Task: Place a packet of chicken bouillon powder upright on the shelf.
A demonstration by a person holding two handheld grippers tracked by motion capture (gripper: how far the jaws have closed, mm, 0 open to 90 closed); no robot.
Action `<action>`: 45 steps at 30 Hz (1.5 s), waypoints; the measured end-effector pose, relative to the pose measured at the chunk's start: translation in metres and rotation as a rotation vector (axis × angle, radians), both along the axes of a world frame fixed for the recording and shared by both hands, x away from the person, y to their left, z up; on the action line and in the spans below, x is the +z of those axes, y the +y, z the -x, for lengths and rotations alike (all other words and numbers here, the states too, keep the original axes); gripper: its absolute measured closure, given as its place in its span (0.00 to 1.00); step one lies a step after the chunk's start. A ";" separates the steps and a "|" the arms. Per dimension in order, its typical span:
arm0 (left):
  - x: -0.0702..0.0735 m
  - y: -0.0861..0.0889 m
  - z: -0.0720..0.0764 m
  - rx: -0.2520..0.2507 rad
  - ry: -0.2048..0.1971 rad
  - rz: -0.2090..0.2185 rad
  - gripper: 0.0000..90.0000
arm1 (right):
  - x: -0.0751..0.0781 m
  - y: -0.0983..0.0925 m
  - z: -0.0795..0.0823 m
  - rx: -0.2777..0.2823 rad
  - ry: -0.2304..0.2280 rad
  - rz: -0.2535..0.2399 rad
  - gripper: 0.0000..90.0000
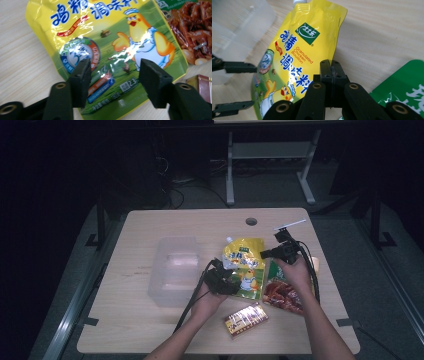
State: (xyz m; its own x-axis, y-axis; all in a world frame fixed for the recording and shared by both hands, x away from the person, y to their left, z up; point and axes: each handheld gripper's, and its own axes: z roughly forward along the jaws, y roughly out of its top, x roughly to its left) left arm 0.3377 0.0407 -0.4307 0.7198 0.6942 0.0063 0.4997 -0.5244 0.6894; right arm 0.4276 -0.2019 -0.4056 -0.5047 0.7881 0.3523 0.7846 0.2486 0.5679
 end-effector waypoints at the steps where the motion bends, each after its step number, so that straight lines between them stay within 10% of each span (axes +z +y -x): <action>1: 0.001 0.001 0.000 0.009 -0.003 0.003 0.44 | 0.004 -0.001 0.002 0.003 -0.007 -0.002 1.00; 18: 0.016 0.005 -0.004 0.063 -0.059 0.088 0.26 | 0.067 0.006 0.046 0.109 -0.264 -0.023 1.00; 29: 0.019 0.002 -0.002 0.064 -0.090 0.072 0.27 | 0.078 0.002 0.078 0.159 -0.451 -0.010 1.00; 45: 0.011 -0.014 0.005 0.023 -0.081 0.037 0.27 | 0.047 -0.025 0.108 0.209 -0.394 -0.080 0.98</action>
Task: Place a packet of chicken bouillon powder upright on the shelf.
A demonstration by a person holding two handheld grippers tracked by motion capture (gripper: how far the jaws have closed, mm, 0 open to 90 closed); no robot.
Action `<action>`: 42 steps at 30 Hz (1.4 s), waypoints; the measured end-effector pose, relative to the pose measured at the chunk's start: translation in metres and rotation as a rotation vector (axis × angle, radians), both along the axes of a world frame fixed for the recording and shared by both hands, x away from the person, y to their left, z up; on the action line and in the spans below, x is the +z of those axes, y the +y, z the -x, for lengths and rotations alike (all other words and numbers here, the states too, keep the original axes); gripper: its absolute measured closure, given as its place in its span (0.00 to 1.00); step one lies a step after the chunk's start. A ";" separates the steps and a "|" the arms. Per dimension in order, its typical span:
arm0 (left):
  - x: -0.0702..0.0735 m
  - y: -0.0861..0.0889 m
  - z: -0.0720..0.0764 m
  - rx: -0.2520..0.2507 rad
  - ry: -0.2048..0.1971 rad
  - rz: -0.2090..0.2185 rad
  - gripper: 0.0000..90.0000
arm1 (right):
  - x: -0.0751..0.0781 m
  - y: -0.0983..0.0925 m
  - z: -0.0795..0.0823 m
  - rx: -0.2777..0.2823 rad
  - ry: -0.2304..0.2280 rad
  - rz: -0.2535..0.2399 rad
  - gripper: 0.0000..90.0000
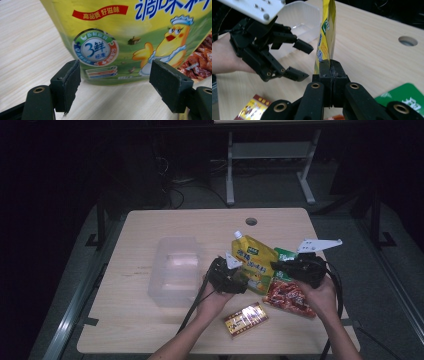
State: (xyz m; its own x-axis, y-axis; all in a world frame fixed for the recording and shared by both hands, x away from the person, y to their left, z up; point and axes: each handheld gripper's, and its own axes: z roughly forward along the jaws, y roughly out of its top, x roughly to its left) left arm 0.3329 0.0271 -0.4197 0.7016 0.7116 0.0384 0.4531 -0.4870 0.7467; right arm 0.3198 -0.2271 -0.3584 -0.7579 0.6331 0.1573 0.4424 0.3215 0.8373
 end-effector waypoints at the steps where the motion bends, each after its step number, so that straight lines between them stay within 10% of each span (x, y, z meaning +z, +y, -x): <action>1: 0.000 -0.001 0.000 -0.006 -0.004 -0.007 0.27 | 0.000 0.000 0.000 0.000 0.000 0.000 0.98; 10: -0.006 -0.004 0.005 -0.013 -0.004 -0.014 0.27 | -0.006 -0.001 0.007 0.031 0.012 -0.026 0.92; 18: -0.007 -0.005 0.006 -0.017 0.001 -0.008 0.27 | -0.019 0.022 -0.006 0.030 0.057 0.057 0.75; 28: -0.005 0.002 0.015 -0.039 -0.004 0.015 0.28 | -0.023 0.035 -0.017 -0.066 0.086 0.101 0.96; 42: 0.003 0.018 0.037 -0.116 -0.018 0.042 0.29 | -0.013 0.036 -0.027 -0.013 0.107 0.073 0.99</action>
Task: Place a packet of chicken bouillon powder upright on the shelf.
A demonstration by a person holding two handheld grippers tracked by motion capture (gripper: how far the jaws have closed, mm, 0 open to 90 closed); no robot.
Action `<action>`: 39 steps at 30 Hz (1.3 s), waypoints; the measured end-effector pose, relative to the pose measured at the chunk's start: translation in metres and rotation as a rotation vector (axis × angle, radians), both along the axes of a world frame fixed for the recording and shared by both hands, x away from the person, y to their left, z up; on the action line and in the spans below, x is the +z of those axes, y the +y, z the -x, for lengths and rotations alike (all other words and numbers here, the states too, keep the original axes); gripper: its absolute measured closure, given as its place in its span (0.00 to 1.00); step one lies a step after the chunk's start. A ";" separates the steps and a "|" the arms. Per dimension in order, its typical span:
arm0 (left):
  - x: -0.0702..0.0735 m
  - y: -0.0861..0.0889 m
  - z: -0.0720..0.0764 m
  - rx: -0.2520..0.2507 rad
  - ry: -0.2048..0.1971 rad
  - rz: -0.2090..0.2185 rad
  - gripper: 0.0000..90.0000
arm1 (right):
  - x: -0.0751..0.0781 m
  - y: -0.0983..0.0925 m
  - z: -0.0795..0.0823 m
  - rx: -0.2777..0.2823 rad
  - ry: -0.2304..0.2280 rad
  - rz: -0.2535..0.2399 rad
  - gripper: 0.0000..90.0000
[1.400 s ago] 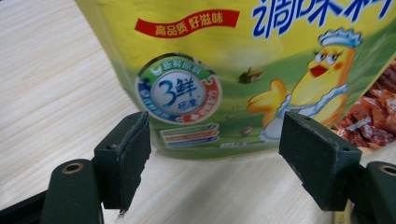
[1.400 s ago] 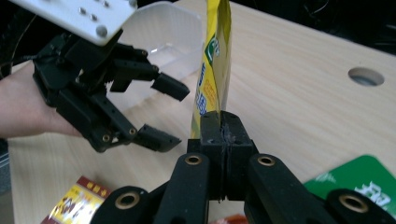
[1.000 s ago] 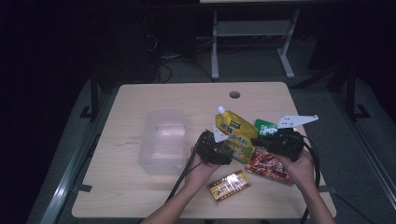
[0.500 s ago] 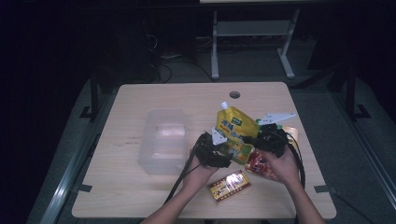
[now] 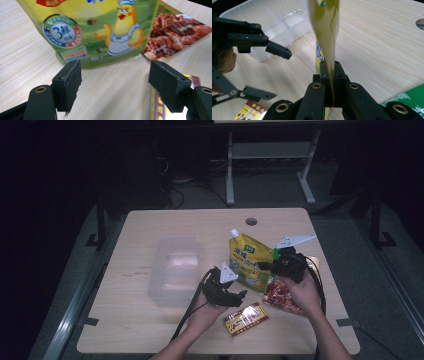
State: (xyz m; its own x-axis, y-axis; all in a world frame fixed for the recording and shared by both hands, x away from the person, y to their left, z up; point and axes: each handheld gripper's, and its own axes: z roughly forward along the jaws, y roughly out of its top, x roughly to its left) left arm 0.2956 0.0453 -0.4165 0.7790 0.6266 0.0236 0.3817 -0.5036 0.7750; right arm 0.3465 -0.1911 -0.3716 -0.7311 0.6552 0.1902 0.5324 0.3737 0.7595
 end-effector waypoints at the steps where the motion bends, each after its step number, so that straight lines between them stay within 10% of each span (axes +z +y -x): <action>1: 0.001 0.001 0.002 -0.014 -0.004 -0.006 0.29 | 0.001 0.000 0.000 -0.003 0.005 0.003 0.99; 22: -0.003 0.034 0.051 -0.122 -0.030 0.041 0.28 | 0.052 0.027 -0.008 0.112 -0.072 -0.028 0.99; 39: -0.011 0.043 0.078 -0.158 -0.051 0.029 0.28 | 0.079 0.100 -0.012 0.216 -0.097 -0.079 0.99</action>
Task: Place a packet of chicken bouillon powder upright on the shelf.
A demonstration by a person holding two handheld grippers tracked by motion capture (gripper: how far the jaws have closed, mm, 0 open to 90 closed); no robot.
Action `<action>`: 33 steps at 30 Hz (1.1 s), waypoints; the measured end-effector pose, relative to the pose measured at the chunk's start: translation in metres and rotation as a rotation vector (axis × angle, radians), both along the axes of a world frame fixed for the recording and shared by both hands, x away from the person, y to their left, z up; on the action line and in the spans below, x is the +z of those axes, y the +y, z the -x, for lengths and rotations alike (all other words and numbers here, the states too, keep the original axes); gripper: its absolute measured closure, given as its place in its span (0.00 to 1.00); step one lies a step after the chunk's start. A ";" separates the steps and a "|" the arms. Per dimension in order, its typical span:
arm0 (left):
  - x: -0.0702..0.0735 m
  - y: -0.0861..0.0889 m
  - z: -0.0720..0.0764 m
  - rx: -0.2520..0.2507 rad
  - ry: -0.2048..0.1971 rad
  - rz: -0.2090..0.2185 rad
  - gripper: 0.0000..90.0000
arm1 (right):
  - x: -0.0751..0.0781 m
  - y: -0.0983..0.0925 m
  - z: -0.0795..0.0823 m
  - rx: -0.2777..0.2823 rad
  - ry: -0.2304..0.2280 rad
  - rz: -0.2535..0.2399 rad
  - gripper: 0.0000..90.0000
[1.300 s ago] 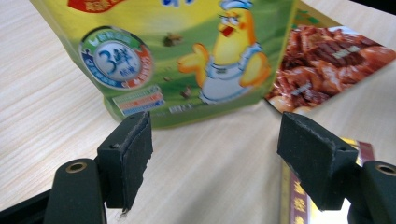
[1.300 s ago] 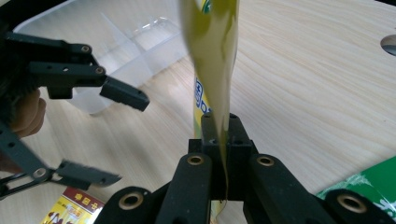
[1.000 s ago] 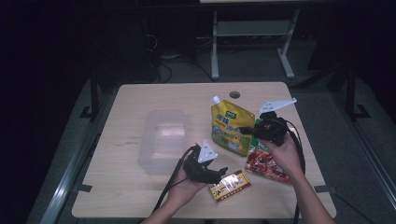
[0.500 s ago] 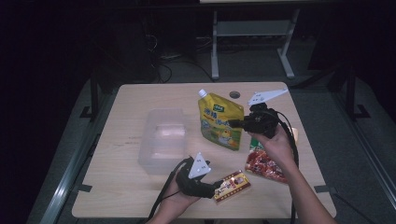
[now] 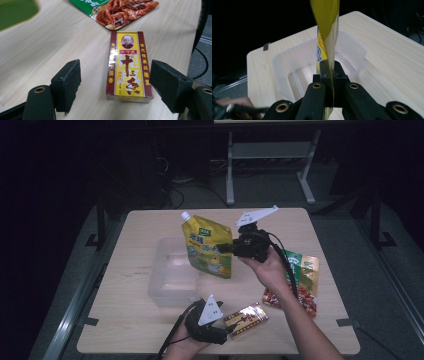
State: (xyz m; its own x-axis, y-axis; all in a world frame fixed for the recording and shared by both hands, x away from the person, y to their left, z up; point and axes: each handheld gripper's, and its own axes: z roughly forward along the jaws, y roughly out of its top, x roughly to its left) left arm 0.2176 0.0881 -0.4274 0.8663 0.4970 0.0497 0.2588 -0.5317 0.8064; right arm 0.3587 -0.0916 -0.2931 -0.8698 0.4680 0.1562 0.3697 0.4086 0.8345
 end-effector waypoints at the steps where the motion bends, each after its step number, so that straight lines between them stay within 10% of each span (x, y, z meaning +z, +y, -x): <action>1: 0.000 0.001 0.001 -0.004 0.001 -0.004 0.28 | 0.001 0.006 0.000 0.007 0.003 0.000 0.99; 15: 0.000 0.007 0.005 -0.002 -0.002 0.026 0.27 | -0.002 0.065 -0.001 0.094 -0.006 0.006 0.99; 33: -0.003 0.009 0.010 -0.013 0.014 0.048 0.27 | -0.016 0.094 -0.005 0.114 -0.016 -0.019 0.99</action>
